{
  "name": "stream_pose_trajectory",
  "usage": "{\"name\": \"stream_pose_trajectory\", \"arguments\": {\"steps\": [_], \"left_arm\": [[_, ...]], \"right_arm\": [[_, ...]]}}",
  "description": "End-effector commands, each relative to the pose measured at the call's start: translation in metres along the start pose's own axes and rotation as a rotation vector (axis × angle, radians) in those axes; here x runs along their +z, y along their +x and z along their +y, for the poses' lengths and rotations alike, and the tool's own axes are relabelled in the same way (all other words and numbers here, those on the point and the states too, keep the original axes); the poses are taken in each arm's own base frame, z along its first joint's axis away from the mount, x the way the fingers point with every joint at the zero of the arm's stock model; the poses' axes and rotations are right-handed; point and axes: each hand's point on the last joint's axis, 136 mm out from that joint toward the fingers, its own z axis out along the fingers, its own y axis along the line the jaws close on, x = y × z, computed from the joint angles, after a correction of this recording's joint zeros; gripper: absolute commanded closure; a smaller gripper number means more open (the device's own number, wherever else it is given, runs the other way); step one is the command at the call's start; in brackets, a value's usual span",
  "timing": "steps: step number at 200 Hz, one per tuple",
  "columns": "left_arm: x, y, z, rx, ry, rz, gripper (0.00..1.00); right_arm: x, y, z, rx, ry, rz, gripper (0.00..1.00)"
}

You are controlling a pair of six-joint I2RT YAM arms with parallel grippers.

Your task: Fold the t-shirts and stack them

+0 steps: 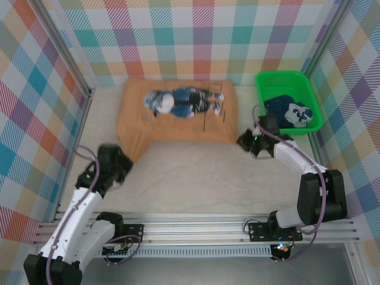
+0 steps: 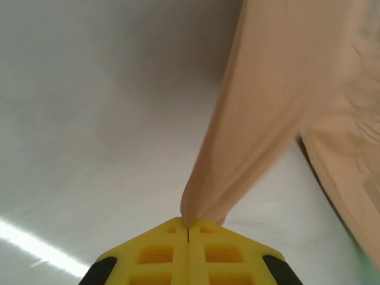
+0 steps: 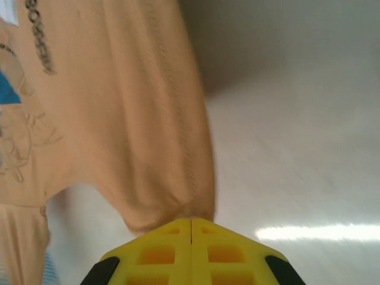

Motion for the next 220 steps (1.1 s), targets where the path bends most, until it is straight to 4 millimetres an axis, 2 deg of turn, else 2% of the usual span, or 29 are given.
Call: {"name": "stream_pose_trajectory", "arguments": {"steps": [1,23,49,85,146,165,189,203,220], "left_arm": [[0.005,0.019,0.024,-0.13,0.023,0.014,1.0],[0.023,0.042,0.041,-0.174,0.014,0.095,1.0],[0.022,0.052,0.047,-0.177,-0.007,0.136,1.0],[0.015,0.044,0.022,-0.168,0.053,0.123,1.0],[0.033,0.031,-0.025,-0.089,0.034,0.106,1.0],[0.043,0.022,-0.039,-0.042,-0.01,0.08,1.0],[0.066,0.016,-0.043,-0.027,-0.124,0.072,1.0],[0.086,0.008,-0.056,-0.009,-0.156,0.066,1.0],[0.119,-0.018,-0.094,0.02,-0.169,0.081,1.0]], "right_arm": [[0.0,0.006,0.0,-0.085,-0.012,-0.034,1.0],[0.015,0.023,-0.032,-0.079,0.083,0.025,1.0],[0.015,0.038,-0.062,-0.045,0.209,0.075,1.0],[0.002,0.041,-0.078,-0.011,0.301,0.054,1.0],[0.008,0.046,-0.109,0.057,0.493,0.134,1.0],[0.013,0.041,-0.107,0.039,0.496,0.135,1.0],[0.024,0.023,-0.091,0.007,0.483,0.133,1.0],[0.035,-0.001,-0.073,-0.029,0.467,0.119,1.0],[0.059,-0.04,-0.038,-0.085,0.432,0.117,1.0]]}}
